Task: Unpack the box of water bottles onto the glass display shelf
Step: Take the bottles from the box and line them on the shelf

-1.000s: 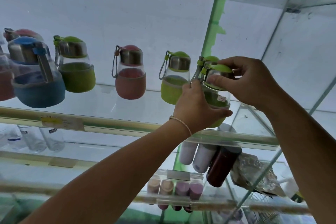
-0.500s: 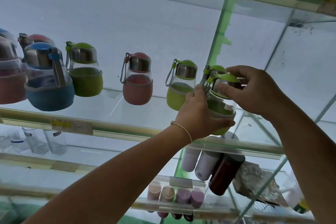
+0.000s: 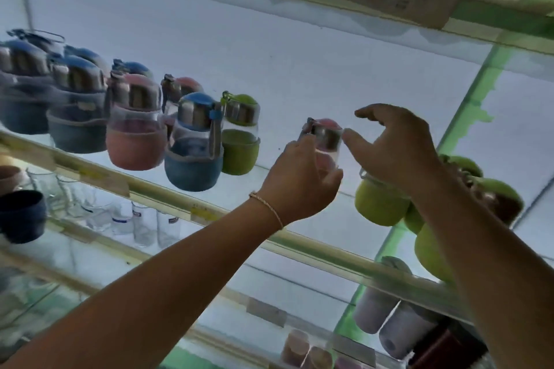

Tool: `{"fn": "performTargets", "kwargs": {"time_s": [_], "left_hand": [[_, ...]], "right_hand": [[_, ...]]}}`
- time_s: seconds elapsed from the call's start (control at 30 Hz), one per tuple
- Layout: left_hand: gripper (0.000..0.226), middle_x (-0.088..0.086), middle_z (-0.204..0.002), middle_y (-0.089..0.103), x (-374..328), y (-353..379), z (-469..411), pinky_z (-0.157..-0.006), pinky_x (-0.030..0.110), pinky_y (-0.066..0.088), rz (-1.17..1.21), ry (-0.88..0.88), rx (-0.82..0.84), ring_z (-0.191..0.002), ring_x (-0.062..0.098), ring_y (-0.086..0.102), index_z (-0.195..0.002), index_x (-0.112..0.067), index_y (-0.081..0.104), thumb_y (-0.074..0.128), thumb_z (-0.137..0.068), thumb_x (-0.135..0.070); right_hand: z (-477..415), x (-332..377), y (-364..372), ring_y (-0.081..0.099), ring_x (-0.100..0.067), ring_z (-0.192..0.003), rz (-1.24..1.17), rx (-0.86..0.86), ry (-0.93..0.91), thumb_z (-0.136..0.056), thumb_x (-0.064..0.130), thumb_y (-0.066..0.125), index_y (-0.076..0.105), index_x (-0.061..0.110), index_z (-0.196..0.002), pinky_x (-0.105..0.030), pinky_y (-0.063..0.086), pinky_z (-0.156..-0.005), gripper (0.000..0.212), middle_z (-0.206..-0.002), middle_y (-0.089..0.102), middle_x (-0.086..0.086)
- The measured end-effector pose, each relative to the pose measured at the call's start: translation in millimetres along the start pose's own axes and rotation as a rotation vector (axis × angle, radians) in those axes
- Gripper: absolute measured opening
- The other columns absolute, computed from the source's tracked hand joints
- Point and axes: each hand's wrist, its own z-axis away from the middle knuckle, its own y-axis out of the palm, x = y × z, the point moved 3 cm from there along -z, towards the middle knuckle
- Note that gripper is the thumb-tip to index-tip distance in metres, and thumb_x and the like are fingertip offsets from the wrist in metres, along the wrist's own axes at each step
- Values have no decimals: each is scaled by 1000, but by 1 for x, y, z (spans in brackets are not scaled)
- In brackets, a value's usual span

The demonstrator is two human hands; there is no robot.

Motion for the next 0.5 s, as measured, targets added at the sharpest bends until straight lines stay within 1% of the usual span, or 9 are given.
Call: {"fn": "performTargets", "kwargs": {"time_s": [0.03, 0.13, 0.23, 0.27, 0.37, 0.43, 0.5], "left_hand": [[56, 7, -119, 59, 10, -9, -2, -86, 29, 49, -9, -18, -8, -99, 17, 56, -133, -12, 45, 66, -89, -37], [66, 9, -129, 53, 40, -29, -6, -93, 35, 52, -48, -87, -21, -108, 21, 57, -141, -13, 37, 65, -89, -42], [67, 9, -136, 49, 62, -42, -5, -98, 30, 44, -119, -107, -9, -121, 23, 51, -143, -12, 33, 62, -91, -41], [64, 9, -135, 48, 68, -45, -4, -98, 30, 43, -146, -99, -4, -123, 24, 50, -142, -11, 34, 61, -92, -40], [59, 11, -133, 47, 79, -49, -3, -97, 28, 44, -190, -97, 24, -119, 23, 50, -140, -9, 33, 58, -94, -38], [63, 12, -136, 45, 81, -48, -3, -98, 30, 45, -216, -87, 41, -121, 24, 50, -144, -7, 28, 55, -96, -38], [65, 13, -137, 47, 83, -48, -3, -95, 29, 46, -211, -84, 43, -121, 25, 53, -146, -6, 26, 54, -97, -37]], "right_hand": [[-4, 11, 10, 56, -23, -123, -13, 13, -16, -88, 42, 68, 66, 19, -126, -32, 39, -104, 44, -129, 65, -3], [-17, 43, 38, 58, -24, -121, -52, 37, -53, -88, 39, 68, 66, 20, -127, -32, 42, -102, 43, -129, 66, -3], [-32, 73, 63, 57, -22, -124, -45, 72, -106, -87, 43, 68, 63, 22, -130, -33, 42, -105, 48, -133, 64, -1], [-37, 82, 70, 57, -22, -125, -37, 87, -118, -88, 45, 67, 62, 22, -131, -34, 42, -106, 49, -134, 63, -1], [-54, 104, 92, 58, -21, -122, -36, 159, -123, -89, 46, 67, 59, 22, -133, -33, 43, -104, 51, -133, 63, -1], [-63, 117, 104, 59, -21, -119, -73, 212, -107, -88, 46, 68, 57, 21, -136, -34, 47, -102, 55, -134, 62, -2], [-70, 127, 115, 58, -23, -120, -118, 262, -70, -88, 43, 70, 55, 20, -138, -39, 48, -103, 57, -137, 59, -4]]}}
